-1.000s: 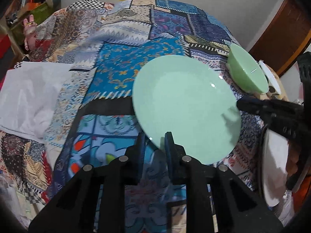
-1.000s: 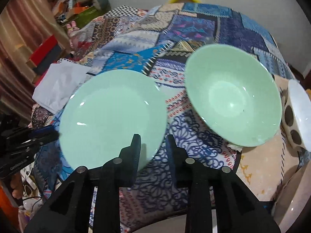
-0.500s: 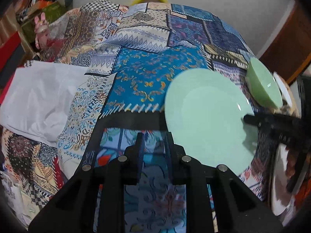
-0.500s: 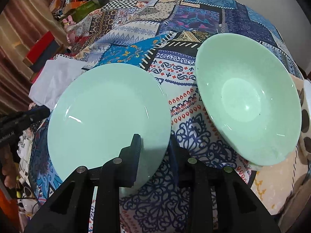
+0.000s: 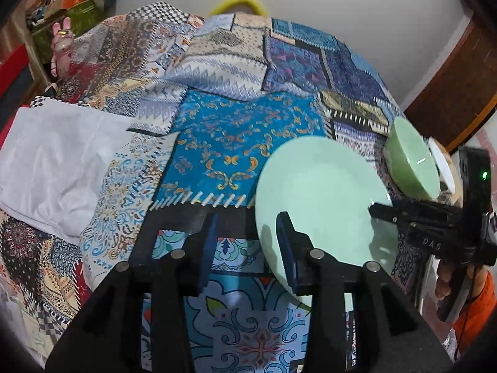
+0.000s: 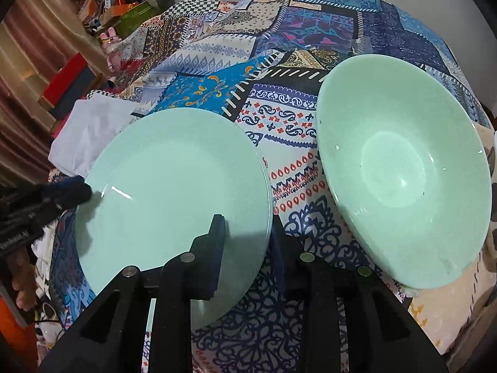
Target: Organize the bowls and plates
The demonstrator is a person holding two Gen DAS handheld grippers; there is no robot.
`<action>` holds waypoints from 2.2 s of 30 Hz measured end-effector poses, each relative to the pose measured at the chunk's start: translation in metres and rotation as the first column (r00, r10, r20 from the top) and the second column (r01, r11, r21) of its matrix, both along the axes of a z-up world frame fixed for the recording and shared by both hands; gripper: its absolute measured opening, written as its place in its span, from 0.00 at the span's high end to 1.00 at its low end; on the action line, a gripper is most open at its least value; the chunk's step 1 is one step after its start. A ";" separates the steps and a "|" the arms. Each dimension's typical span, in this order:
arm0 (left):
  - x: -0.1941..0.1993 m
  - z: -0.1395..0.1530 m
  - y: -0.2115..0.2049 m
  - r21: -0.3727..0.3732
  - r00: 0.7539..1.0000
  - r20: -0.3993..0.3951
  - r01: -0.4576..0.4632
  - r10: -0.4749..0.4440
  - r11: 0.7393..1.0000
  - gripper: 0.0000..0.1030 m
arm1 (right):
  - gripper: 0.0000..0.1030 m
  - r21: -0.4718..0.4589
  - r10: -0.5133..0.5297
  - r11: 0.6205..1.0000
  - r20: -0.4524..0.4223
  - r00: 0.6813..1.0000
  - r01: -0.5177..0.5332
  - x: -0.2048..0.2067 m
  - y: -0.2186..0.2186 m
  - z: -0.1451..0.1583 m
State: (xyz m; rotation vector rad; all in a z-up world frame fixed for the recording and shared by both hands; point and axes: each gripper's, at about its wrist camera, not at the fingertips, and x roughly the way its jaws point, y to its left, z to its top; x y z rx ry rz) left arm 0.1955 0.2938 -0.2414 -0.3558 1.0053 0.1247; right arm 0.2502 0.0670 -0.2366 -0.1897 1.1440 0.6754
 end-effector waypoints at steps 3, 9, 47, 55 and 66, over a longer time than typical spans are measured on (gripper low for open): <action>0.005 -0.009 -0.004 -0.015 0.999 -0.022 0.027 -0.028 1.000 0.64 | 0.73 0.000 0.001 1.000 -0.005 1.000 -0.001 0.001 0.002 -0.001; 0.018 -0.024 -0.012 -0.073 0.996 -0.055 0.068 -0.072 0.995 0.74 | 0.75 -0.003 0.000 1.000 0.006 1.000 0.000 0.000 0.003 0.000; -0.071 0.066 -0.085 -0.006 0.996 0.065 0.069 -0.068 0.998 0.74 | 0.77 0.153 -0.063 0.987 0.105 0.993 0.046 -0.082 -0.081 0.087; -0.083 0.085 -0.123 0.013 0.991 0.085 0.106 -0.107 0.994 0.74 | 0.77 0.177 -0.096 0.981 0.119 0.988 0.074 -0.096 -0.118 0.095; -0.085 0.086 -0.179 0.014 0.984 0.076 0.162 -0.163 0.987 0.74 | 0.77 0.193 -0.154 0.972 0.099 0.983 0.133 -0.106 -0.172 0.088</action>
